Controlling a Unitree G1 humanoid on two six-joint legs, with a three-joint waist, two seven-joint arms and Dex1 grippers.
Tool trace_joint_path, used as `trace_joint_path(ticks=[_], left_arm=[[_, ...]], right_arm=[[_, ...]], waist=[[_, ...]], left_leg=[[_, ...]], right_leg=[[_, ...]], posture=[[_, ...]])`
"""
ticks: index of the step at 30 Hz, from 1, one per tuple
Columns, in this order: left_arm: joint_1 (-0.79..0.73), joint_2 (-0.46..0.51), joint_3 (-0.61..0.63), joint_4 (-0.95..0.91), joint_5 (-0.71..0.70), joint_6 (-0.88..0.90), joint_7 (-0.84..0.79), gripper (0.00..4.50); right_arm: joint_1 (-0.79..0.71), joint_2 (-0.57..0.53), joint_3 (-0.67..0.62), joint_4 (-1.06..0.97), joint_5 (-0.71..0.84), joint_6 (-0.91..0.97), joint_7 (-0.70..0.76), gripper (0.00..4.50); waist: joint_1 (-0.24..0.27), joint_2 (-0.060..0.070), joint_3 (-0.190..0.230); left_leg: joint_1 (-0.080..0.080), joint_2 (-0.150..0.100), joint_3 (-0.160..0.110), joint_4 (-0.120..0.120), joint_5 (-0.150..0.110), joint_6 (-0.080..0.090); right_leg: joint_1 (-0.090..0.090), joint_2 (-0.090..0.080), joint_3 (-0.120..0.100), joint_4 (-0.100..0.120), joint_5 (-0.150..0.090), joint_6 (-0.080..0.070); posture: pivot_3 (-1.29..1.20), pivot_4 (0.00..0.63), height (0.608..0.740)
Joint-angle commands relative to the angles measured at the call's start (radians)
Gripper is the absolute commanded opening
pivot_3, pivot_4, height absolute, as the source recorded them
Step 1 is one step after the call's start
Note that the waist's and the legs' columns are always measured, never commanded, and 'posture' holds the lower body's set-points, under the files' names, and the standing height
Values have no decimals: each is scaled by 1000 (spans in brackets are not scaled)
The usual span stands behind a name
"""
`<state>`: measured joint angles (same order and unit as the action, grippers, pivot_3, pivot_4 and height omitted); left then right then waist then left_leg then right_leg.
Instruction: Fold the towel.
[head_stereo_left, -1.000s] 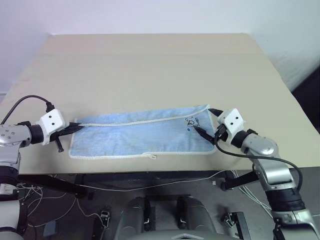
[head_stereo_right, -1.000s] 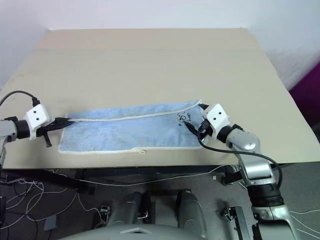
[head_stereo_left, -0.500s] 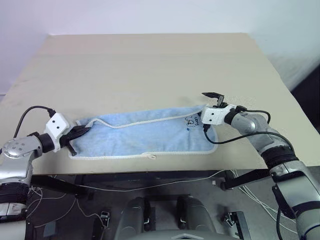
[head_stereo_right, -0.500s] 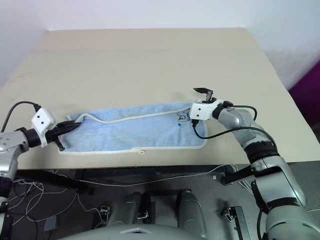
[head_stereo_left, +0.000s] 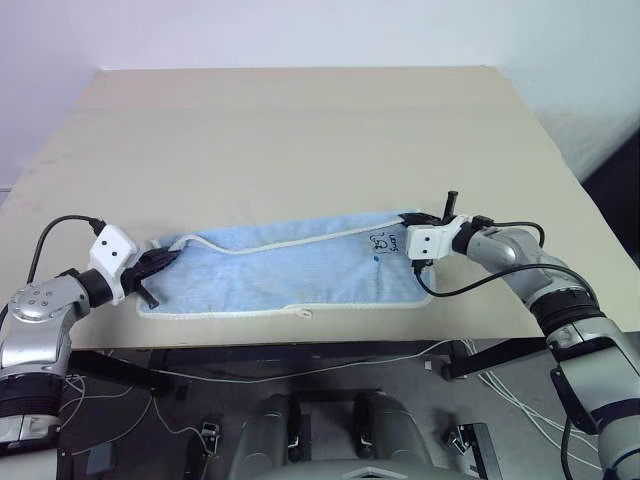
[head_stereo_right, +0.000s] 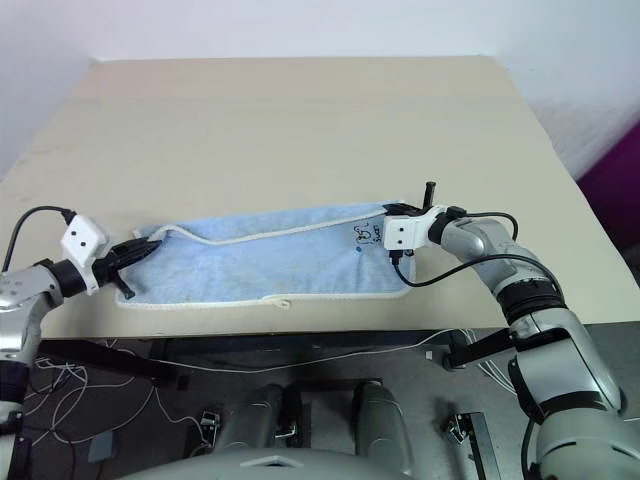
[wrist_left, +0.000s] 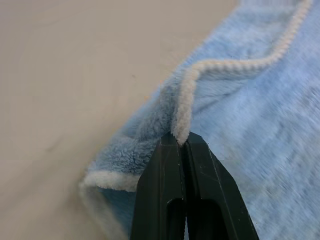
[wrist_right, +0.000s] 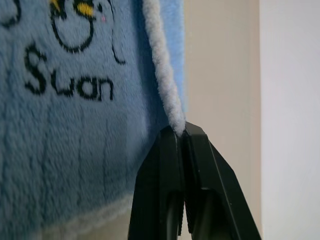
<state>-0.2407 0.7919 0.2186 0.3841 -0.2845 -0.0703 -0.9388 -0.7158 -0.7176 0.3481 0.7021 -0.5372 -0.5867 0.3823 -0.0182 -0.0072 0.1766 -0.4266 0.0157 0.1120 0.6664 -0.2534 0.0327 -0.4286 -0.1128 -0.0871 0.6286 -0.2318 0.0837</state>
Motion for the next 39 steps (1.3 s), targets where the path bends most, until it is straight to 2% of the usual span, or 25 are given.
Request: trace_joint_path(ticks=[1, 6, 13, 18, 21, 24, 27, 30, 33, 39], left_arm=[[-51, -23, 67, -17, -68, 46, 39, 0], [-192, -67, 122, 28, -153, 133, 91, 0], [-536, -140, 97, 253, -128, 108, 156, 0], [-670, -112, 110, 343, -122, 64, 126, 0], [-678, -49, 140, 361, -128, 51, 104, 0], [-610, 7, 178, 307, -166, 77, 40, 0], [-456, 37, 210, 168, -234, 139, -73, 0], [-229, 52, 242, -1, -289, 232, -137, 0], [-24, 56, 254, -152, -306, 289, -161, 0], [271, 49, 298, -347, -328, 401, -148, 0]], right_arm=[[-18, -26, -45, -35, 21, 1, -14, 57], [-71, -45, -101, -34, 81, 16, 1, 57], [-302, -81, -135, 119, 74, 46, -31, 57], [-402, -109, -182, 119, 150, 35, 28, 57], [-363, -142, -229, 16, 263, 39, 146, 57], [-250, -178, -276, -148, 412, 112, 308, 57], [-80, -234, -307, -349, 545, 239, 468, 57], [126, -287, -339, -542, 668, 393, 588, 57], [283, -324, -370, -666, 726, 496, 643, 57], [447, -375, -429, -796, 818, 644, 739, 57]], waist=[[-1, 0, 0], [1, 0, 0], [2, -1, 1], [-4, -1, 1], [-8, -1, 1], [-16, -1, 1], [-19, -1, 1], [-16, -1, 1], [-16, -1, 1], [-2, 0, 1]], left_leg=[[0, 0, 0, 0, 0, 0], [0, 0, 0, 1, 0, 0], [0, -1, 0, 1, 1, -1], [0, -1, 1, 1, 1, 0], [0, -1, 2, 0, 1, 0], [0, 0, 1, 0, 1, 0], [1, 0, 1, 0, 1, 0], [1, 0, 0, 2, 0, 1], [1, 0, 0, 2, -1, 2], [2, 0, -3, 1, -6, 3]], right_leg=[[0, 0, 0, 0, 0, 0], [0, 0, 0, 1, 0, 0], [1, 0, 0, 1, 0, 0], [1, 1, 0, 0, 0, 1], [1, 1, 0, 0, -1, 2], [1, 1, 0, 0, -1, 3], [3, 0, 0, 0, -1, 3], [3, -1, 0, 0, -1, 3], [2, -4, 1, 0, -1, 2], [1, -6, 1, 0, -2, -1]], posture=[[0, 150, 740], [0, 150, 740], [0, 150, 740], [0, 150, 740], [0, 150, 740], [0, 150, 740], [0, 150, 740], [0, 150, 740], [0, 150, 740], [0, 150, 740]])
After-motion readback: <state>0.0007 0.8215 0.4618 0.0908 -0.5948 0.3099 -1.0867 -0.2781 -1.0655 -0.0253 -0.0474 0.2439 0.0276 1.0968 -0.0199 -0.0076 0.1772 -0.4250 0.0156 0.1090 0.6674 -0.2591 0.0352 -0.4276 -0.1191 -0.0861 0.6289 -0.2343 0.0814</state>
